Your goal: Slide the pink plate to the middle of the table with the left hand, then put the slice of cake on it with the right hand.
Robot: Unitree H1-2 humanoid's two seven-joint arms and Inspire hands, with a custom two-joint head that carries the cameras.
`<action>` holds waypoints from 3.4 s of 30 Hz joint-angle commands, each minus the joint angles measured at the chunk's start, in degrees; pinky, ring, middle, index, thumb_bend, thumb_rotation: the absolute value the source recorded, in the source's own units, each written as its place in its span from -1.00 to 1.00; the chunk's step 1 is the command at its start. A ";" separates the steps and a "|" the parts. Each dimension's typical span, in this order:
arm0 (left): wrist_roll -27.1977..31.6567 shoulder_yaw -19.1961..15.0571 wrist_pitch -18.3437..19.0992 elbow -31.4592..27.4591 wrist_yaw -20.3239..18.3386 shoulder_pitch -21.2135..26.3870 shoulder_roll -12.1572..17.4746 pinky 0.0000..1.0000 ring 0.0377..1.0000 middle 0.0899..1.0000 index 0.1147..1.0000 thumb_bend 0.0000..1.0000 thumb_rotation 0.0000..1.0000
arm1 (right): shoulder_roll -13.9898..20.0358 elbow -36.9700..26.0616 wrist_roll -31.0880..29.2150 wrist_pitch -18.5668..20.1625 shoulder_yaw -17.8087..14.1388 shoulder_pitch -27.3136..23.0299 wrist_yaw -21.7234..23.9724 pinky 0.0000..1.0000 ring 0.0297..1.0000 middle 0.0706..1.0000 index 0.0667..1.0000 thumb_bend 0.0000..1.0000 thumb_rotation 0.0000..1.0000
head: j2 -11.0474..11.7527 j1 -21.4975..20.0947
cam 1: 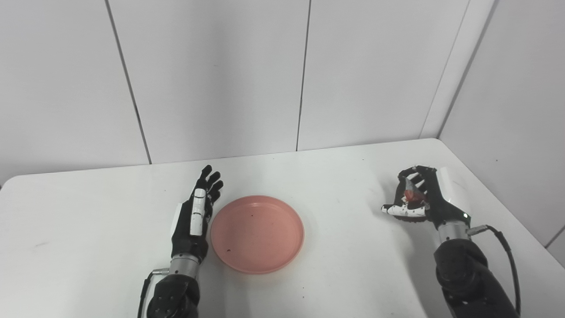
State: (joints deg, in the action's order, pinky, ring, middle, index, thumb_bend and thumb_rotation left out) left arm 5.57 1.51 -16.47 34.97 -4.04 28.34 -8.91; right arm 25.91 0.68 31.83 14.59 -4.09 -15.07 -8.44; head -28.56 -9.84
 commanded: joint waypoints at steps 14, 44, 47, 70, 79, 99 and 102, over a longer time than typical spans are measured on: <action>-2.11 1.10 2.15 0.98 1.30 -5.61 -0.98 0.93 0.84 0.87 0.85 0.22 1.00 | -2.47 -11.08 -2.23 -1.73 7.10 -9.06 8.48 -0.61 -0.51 -0.26 -0.03 0.03 -1.00 | -0.11 2.36; -2.81 1.89 5.58 0.92 2.62 -5.10 -3.52 0.89 0.87 0.89 0.85 0.22 1.00 | -11.78 4.83 4.10 -10.75 23.94 -17.47 14.67 -0.63 -0.54 -0.14 -0.10 0.05 -1.00 | 0.24 10.44; -3.24 2.13 5.38 0.87 2.82 -5.17 -3.54 0.89 0.87 0.88 0.86 0.20 1.00 | -11.89 6.23 3.84 -12.45 23.90 -17.16 13.48 -0.62 -0.53 -0.14 -0.11 0.05 -1.00 | 0.16 10.47; -2.19 2.27 7.13 -2.12 2.17 -6.77 -3.95 0.92 0.93 0.94 0.91 0.20 1.00 | -8.82 3.72 11.52 -13.49 25.13 -13.37 14.51 0.81 0.82 0.75 0.72 0.42 0.51 | -0.50 10.28; -4.16 3.13 6.32 -2.28 3.18 -7.01 -3.24 0.91 0.91 0.92 0.91 0.22 1.00 | -9.03 2.07 11.00 -14.15 23.05 -11.47 14.93 0.97 0.97 0.96 0.77 0.52 0.35 | -0.52 9.80; -5.43 3.31 2.71 -1.49 3.78 -7.15 -2.08 1.00 0.96 0.94 0.93 0.20 1.00 | -13.91 7.18 -12.72 -28.05 8.38 -3.90 3.76 0.99 0.99 1.00 1.00 0.27 0.69 | -0.51 9.26; -6.45 3.85 2.30 -1.71 4.14 -7.28 -1.63 1.00 1.00 0.98 0.97 0.19 1.00 | -14.90 9.51 -21.43 -30.41 6.26 -3.79 5.95 1.00 1.00 1.00 1.00 0.22 0.70 | -0.51 8.94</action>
State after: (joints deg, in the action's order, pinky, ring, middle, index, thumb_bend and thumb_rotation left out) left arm 0.35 5.19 -12.41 30.84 0.07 24.82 -12.14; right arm 11.78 10.00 15.50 -11.95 3.50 -17.36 -3.65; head -29.00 -0.70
